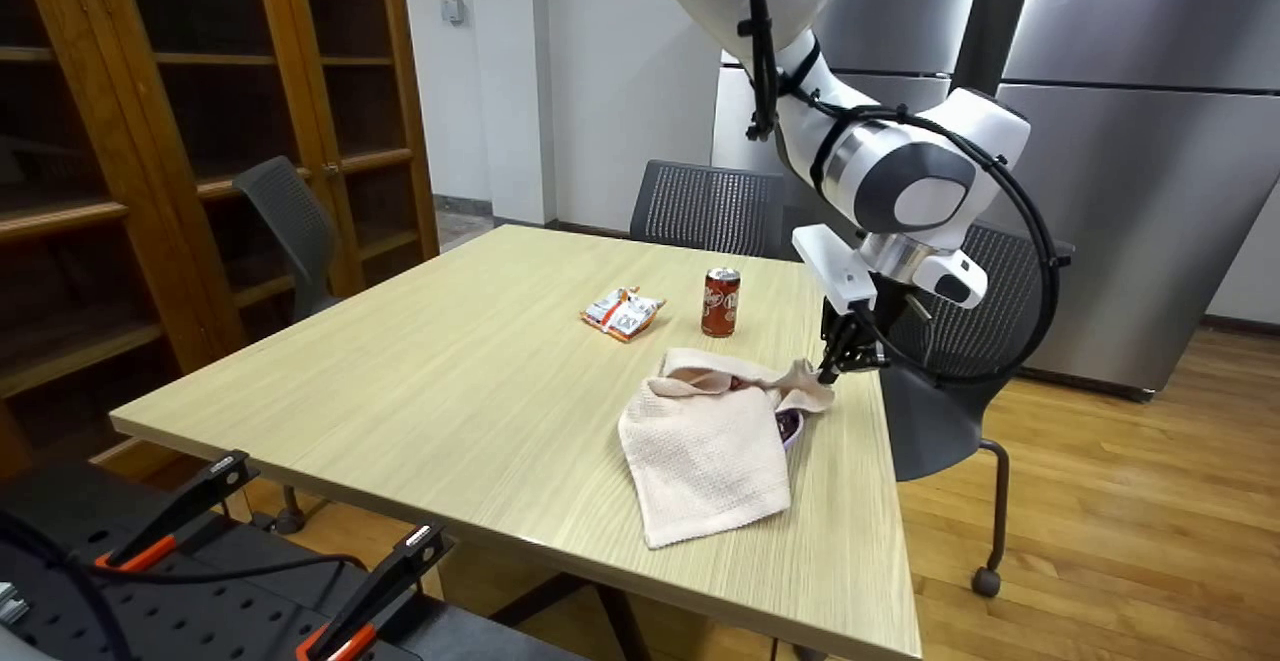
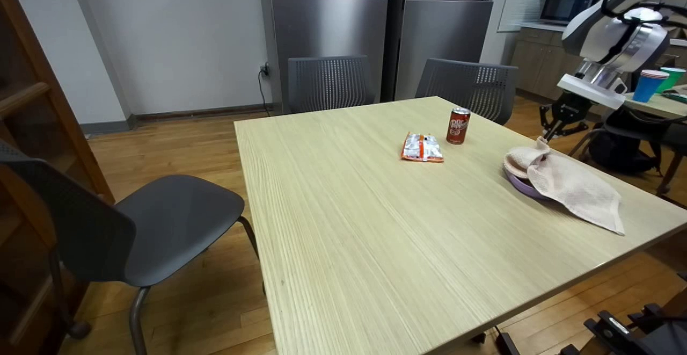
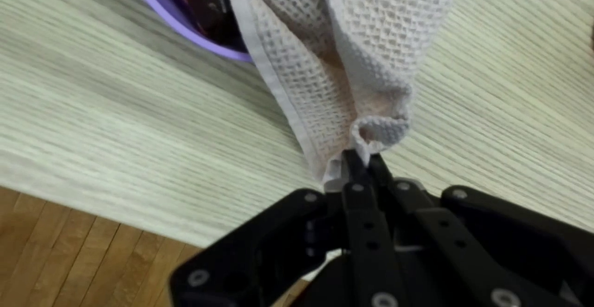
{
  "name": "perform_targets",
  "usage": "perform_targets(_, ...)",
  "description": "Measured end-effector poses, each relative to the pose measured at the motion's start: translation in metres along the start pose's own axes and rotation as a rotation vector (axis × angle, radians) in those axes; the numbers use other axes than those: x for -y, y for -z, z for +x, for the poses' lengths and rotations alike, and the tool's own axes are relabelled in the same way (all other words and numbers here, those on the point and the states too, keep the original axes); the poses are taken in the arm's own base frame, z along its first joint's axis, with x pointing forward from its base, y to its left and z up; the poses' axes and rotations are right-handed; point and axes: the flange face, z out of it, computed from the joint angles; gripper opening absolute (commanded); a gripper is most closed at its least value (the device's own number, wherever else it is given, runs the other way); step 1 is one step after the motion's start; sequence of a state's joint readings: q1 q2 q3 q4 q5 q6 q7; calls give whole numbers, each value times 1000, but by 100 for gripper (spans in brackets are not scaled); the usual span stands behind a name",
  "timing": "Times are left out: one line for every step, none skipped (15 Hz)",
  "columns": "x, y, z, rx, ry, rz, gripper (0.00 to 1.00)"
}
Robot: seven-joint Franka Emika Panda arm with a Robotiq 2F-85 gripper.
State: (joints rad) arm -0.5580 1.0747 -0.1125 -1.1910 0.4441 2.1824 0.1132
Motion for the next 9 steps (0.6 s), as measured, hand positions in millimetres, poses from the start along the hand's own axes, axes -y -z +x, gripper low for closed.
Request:
perform_targets(-2,-2,1,0,-3,-4,38)
perform_targets(-3,-3,2,-1,-4,-8,44)
perform_targets(-3,-3,3,-2,-5,-12,52)
perform_targets(-4,-3,4,-3,-6,-16,59)
perform_targets(-4,-3,4,-3,-6,-19,68)
perform_targets(-4,-3,5,-3,-6,-22,74)
perform_targets(-4,-3,5,-3,-6,-23,83)
perform_targets(-4,-3,5,-2,-7,-24,89)
perform_targets(-5,-3,5,-2,-7,-26,98)
